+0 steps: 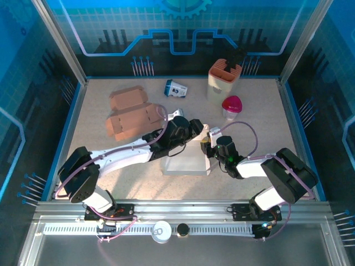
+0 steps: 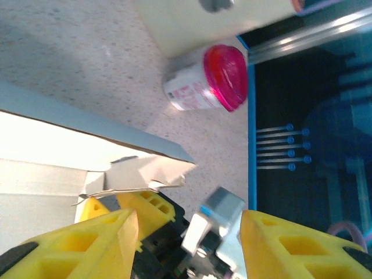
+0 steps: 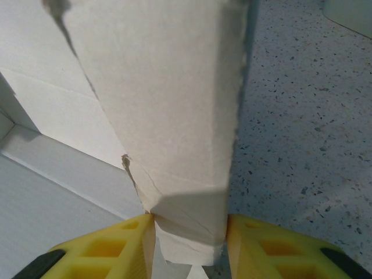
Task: Fold the paper box
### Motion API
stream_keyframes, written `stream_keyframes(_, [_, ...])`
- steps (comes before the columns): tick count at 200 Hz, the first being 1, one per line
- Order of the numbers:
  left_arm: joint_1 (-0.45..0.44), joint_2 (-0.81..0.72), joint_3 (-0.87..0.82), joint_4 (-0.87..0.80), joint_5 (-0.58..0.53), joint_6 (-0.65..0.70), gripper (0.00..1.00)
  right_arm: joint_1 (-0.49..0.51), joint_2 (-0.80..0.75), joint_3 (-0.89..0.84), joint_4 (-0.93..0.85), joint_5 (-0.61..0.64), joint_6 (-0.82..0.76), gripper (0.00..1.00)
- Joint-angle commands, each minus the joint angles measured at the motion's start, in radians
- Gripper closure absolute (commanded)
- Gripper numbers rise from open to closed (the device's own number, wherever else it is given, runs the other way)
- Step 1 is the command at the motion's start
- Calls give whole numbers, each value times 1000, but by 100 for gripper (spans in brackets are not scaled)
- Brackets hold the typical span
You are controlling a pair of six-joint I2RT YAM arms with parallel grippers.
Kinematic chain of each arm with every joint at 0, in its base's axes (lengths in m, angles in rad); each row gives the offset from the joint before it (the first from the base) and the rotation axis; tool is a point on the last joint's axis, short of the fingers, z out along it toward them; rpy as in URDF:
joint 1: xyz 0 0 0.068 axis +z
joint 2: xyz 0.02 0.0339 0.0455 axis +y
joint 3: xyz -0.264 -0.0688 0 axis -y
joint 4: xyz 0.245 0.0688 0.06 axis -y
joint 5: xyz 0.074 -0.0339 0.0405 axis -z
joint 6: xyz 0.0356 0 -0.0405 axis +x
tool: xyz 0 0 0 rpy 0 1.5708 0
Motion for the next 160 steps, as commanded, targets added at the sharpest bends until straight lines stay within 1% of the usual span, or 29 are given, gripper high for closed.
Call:
stream_keyframes(1, [19,-11,-33,-11,-39,-149,50,15,0,8,22,-11,-18,63])
stream_keyframes(11, [24,-14,-50,15,-50,-162,49,15,2,8,22,-12,-19,63])
stream_keyframes(29, [39,-1,-46,40,-34,-168,49,15,5,8,24,-13,-19,63])
stream_keyframes(59, [45,27,-41,62,-13,-170,52,14,9,10,26,-14,-21,63])
stream_keyframes(105, [60,59,-41,88,5,-168,58,15,9,8,29,-23,-24,63])
stream_keyframes(138, [67,81,-41,110,14,-163,65,14,8,7,30,-29,-27,62])
stream_keyframes(160, [67,97,-44,127,26,-166,72,15,8,6,31,-35,-31,61])
